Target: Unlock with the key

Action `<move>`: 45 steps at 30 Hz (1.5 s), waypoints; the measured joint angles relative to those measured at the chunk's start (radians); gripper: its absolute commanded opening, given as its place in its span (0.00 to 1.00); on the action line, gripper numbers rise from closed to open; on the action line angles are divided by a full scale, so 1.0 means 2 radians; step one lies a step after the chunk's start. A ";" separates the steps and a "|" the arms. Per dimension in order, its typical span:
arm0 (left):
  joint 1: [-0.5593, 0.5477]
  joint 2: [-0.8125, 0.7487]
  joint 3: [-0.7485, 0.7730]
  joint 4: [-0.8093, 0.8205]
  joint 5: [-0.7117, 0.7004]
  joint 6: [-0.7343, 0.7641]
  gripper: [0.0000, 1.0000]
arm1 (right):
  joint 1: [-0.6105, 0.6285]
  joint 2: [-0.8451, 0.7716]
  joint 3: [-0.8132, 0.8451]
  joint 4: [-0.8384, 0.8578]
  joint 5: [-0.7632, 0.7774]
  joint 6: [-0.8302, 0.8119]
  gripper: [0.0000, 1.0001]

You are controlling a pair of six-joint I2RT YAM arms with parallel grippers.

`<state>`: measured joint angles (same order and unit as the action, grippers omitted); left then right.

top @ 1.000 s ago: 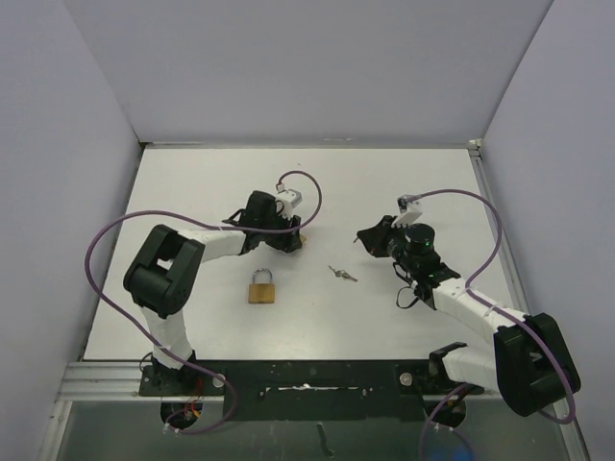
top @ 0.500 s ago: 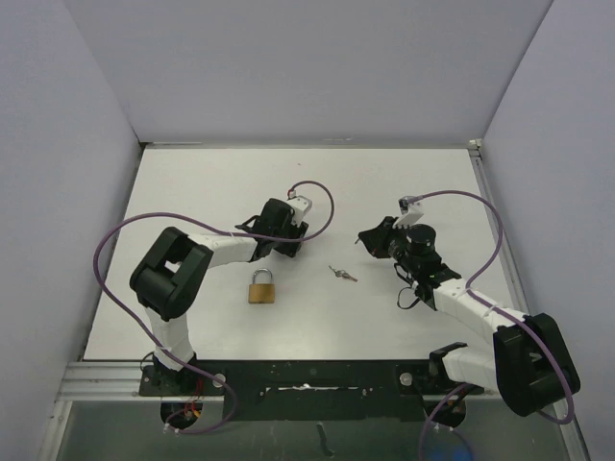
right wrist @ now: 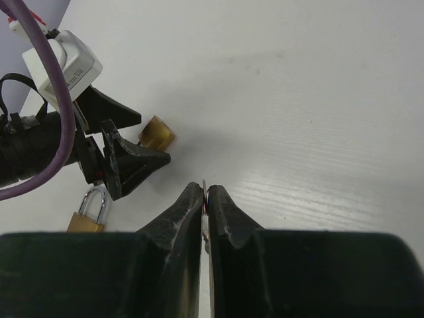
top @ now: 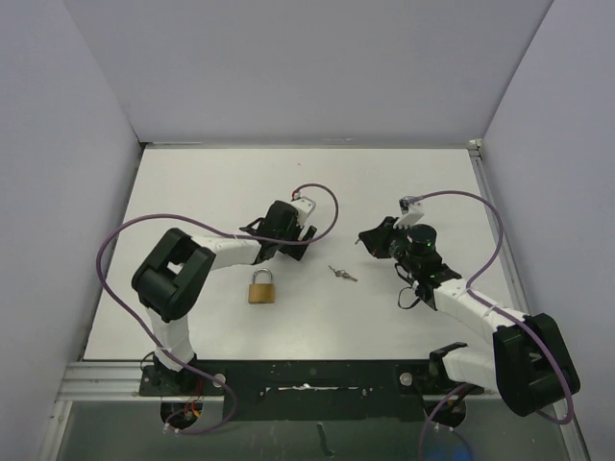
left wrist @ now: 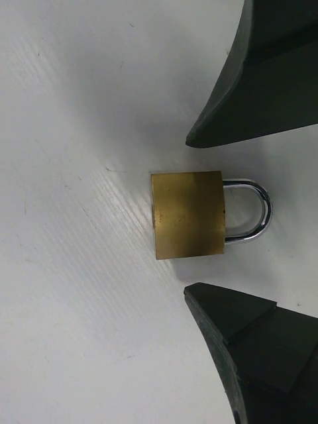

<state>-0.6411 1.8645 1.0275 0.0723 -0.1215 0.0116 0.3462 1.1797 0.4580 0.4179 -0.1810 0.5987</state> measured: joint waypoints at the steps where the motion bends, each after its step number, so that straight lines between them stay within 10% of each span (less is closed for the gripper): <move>1: -0.002 0.000 0.000 0.002 -0.004 0.001 0.86 | 0.000 0.000 0.000 0.000 0.000 0.000 0.00; 24: -0.046 -0.005 -0.004 0.004 -0.094 0.038 0.71 | -0.010 0.000 -0.002 0.001 -0.011 0.000 0.00; 34: -0.024 -0.002 -0.004 0.004 -0.058 0.024 0.47 | -0.016 0.000 -0.008 0.001 -0.013 0.000 0.00; 45: -0.023 -0.002 -0.004 0.005 -0.059 0.023 0.65 | -0.019 0.000 -0.009 0.003 -0.017 0.002 0.00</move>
<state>-0.6876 1.8603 1.0191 0.0830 -0.2386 0.0570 0.3073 1.1797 0.4408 0.4236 -0.2153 0.6025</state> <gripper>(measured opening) 0.638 0.065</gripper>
